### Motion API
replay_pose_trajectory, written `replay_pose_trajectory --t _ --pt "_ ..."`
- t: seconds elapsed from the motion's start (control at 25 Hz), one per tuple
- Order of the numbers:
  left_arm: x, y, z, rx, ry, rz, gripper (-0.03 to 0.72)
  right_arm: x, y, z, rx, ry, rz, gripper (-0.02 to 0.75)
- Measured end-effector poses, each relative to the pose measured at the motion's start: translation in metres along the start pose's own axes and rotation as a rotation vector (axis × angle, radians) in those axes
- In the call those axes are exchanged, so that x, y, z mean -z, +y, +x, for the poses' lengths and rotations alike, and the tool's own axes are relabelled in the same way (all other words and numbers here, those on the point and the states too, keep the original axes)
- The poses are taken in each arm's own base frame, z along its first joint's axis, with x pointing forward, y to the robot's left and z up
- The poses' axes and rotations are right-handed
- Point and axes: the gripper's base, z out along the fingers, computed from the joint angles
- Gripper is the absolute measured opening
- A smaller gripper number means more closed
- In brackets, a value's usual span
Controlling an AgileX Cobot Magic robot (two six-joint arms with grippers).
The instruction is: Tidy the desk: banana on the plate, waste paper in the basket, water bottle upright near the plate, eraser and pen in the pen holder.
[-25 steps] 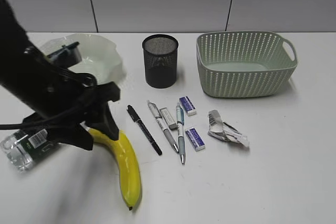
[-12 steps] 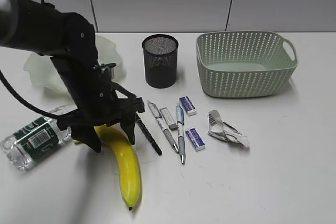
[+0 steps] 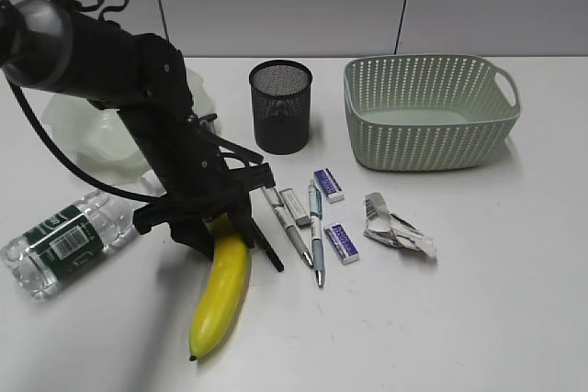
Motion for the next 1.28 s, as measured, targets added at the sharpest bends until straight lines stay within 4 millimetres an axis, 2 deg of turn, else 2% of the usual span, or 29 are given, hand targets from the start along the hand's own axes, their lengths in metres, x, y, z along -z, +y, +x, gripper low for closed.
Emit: replay_pose_trajectory --t 0.24,0.36,0.44,0.6,0.76,0.88,1.0,1.28 --pt "-0.001 -0.002 0.002 0.034 0.028 0.024 0.339 0.0 0.0 0.0 0.0 0.0 0.0 0.445" --pt "0.008 -0.003 0.006 0.027 0.037 0.025 0.339 0.0 0.0 0.0 0.0 0.0 0.0 0.445" --pt "0.021 -0.005 0.009 0.014 0.034 0.035 0.339 0.0 0.0 0.0 0.0 0.0 0.0 0.445" --pt "0.064 -0.012 0.016 -0.037 -0.072 0.11 0.339 0.0 0.0 0.0 0.0 0.0 0.0 0.445" --pt "0.112 -0.012 0.016 -0.157 -0.295 0.135 0.339 0.0 0.0 0.0 0.0 0.0 0.0 0.445" --pt "0.144 -0.004 0.005 -0.257 -0.519 0.116 0.339 0.0 0.0 0.0 0.0 0.0 0.0 0.445" --pt "0.162 0.009 -0.017 -0.297 -0.692 0.095 0.339 0.0 0.0 0.0 0.0 0.0 0.0 0.445" --pt "0.17 0.054 -0.074 -0.194 -0.888 0.111 0.339 0.0 0.0 0.0 0.0 0.0 0.0 0.445"
